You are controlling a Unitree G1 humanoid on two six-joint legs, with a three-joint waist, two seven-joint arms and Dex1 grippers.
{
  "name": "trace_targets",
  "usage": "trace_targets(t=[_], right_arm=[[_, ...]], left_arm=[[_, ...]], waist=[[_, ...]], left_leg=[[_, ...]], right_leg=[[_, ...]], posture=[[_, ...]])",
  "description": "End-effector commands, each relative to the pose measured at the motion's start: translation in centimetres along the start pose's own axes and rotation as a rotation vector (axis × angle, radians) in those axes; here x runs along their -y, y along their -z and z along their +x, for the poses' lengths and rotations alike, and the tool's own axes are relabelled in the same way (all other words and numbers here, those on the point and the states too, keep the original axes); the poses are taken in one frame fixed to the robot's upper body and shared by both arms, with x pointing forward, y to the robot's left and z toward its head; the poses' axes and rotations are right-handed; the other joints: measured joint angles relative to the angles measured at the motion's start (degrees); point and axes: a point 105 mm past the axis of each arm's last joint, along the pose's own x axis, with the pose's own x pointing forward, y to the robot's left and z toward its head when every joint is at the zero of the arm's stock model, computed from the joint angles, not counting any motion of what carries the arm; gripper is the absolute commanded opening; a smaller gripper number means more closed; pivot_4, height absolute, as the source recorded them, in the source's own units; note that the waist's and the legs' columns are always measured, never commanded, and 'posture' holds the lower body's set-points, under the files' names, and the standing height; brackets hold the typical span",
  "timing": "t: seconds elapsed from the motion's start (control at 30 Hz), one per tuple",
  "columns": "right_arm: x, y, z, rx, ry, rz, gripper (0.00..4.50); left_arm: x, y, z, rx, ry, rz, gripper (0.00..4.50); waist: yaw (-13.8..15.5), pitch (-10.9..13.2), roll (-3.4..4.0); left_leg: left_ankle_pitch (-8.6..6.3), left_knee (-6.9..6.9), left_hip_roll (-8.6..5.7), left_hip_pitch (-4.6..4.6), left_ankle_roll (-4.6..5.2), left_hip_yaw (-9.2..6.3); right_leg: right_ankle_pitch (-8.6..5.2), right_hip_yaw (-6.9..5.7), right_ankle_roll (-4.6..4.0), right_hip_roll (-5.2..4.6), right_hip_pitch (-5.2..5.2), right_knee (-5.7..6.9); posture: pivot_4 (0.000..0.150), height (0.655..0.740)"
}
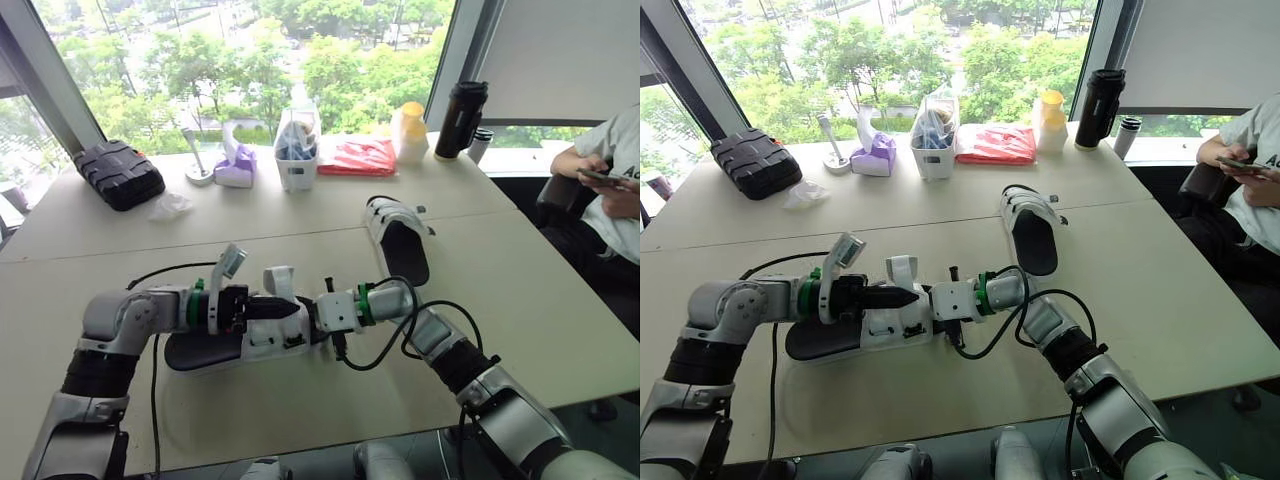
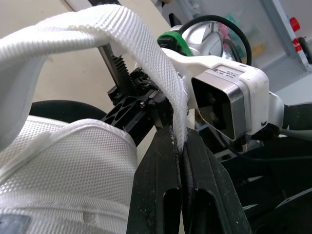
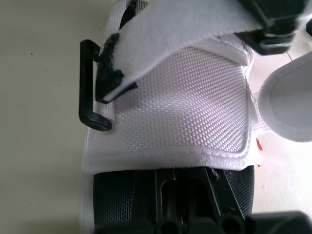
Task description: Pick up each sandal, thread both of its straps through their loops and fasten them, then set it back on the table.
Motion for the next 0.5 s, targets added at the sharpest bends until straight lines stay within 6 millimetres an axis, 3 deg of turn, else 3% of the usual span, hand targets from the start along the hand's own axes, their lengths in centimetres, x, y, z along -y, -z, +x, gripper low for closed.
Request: trace_targets(t=[0.03,0.5], right_arm=[[-3.45,2.74,0.86,-0.105,-0.119,0.078,0.00],[-3.48,2.72,0.77,-0.105,-0.117,0.081,0.00]], left_arm=[[0.27,-0.01,0.06,-0.008,0.013,0.035,0.05],[-0.50,0.89,0.45,-0.027,-0.013,0.112,0.05]], waist=[[0.0,0.0,0.00],[0.0,0.0,0.01]], left_leg=[[0.00,0.00,0.00,0.00,0.00,0.00],[0.00,-0.01,0.00,0.00,0.00,0.01]], right_leg=[[0.00,0.00,0.00,0.00,0.00,0.00],[0.00,0.00,-0.01,0.00,0.00,0.00]], posture=[[0.150,0.7400],[0.150,0.7400]])
